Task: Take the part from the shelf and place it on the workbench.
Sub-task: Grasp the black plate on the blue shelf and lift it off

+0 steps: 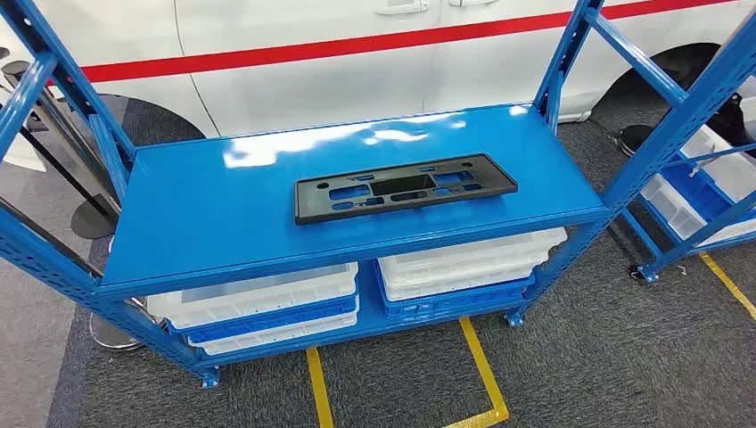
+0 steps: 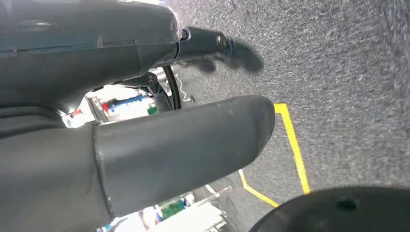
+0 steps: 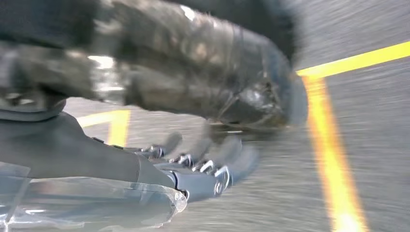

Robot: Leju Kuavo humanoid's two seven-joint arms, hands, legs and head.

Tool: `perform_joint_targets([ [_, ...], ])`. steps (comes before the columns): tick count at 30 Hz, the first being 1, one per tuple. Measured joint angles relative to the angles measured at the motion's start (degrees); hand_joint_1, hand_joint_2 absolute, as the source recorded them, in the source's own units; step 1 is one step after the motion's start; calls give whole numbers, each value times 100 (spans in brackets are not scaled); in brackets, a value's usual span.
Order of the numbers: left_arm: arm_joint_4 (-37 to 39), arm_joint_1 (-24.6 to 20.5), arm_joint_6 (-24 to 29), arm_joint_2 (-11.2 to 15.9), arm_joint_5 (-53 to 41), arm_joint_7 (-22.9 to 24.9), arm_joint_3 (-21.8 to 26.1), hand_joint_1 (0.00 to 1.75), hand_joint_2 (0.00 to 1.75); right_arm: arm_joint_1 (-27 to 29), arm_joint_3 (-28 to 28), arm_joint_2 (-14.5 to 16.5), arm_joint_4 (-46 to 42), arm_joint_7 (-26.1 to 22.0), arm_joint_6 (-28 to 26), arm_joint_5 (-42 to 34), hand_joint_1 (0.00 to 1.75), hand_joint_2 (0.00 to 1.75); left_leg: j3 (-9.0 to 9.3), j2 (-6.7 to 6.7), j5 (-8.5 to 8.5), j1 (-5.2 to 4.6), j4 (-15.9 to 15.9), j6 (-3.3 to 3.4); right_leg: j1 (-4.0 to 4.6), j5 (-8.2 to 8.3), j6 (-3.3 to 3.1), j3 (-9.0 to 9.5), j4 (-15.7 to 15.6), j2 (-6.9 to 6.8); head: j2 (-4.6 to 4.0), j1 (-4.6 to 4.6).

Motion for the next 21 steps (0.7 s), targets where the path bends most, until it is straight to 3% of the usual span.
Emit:
perform_joint_targets([
  [3, -17, 17, -9, -3, -1, -2, 72, 0, 0, 70, -73, -188, -262, -176, -70, 28, 0, 0, 0, 0, 0, 0, 1, 1, -1, 1, 1, 0, -1, 0, 0, -1],
  [5, -55, 42, -41, -15, -7, 10, 138, 0, 0, 287, -189, -395, -897, 67, -359, 132, 0, 0, 0, -4, 0, -2, 1, 1, -2, 1, 2, 3, -1, -7, 0, 1],
  [9, -194, 120, -87, -104, -42, 133, 316, 0, 0, 964, -643, -753, -3194, 630, -1100, 870, 0, 0, -5, -1, -1, -5, 1, 2, -4, 4, 7, 1, -1, 0, 0, -1],
  [14, -246, 140, 97, -205, -103, 165, 527, 0, 0, 1275, -1132, -881, -5830, 989, -1414, 1768, 0, 0, 8, 14, 0, 0, 1, 2, 0, 9, 14, -3, -1, 13, 0, -1],
  [21, -246, 143, 211, -259, -166, 123, 693, 0, 0, 1256, -1273, -920, -7490, 459, -1220, 2026, 0, 0, 5, 7, 4, 1, 1, 5, 1, 10, 15, 4, 1, 9, 0, 0],
])
